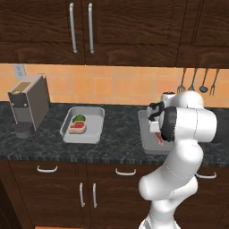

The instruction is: Place one avocado and one steak in each tupperware on the nearby counter, to pack two identical lunches.

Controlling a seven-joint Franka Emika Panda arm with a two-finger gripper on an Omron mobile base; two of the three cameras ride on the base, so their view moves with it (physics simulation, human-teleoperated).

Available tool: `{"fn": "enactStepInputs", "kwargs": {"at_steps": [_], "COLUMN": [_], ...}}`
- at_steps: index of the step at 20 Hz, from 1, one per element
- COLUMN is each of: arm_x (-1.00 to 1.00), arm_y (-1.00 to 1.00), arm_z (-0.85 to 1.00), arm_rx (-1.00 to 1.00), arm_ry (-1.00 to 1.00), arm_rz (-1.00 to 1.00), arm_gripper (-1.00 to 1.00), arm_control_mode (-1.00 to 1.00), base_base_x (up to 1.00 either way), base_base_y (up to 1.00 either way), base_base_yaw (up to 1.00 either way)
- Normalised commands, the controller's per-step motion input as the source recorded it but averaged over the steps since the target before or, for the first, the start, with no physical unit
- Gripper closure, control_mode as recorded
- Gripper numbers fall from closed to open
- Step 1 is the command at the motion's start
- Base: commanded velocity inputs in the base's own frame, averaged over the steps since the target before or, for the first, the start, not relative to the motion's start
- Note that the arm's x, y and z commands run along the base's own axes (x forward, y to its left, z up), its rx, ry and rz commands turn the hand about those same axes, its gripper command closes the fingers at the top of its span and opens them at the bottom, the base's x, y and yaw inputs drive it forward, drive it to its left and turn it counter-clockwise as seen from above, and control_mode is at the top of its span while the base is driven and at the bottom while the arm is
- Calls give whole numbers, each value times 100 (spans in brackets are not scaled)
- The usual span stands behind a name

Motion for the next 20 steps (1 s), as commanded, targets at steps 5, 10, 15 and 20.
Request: {"fn": "enactStepInputs", "kwargs": {"at_steps": [5, 10, 15, 20], "arm_x": [-29, -50, -72, -69], "arm_y": [3, 9, 20, 27], "arm_z": [2, 30, 46, 68], "arm_rx": [0, 0, 0, 0], "arm_ry": [-20, -32, -33, -19], "arm_rz": [5, 2, 0, 0], "arm_gripper": [-100, -100, -100, -100], "arm_control_mode": [-100, -100, -100, -100], "base_base_x": [0, 0, 0, 0], "base_base_y": [0, 0, 0, 0], "base_base_yaw": [0, 0, 0, 0]}}
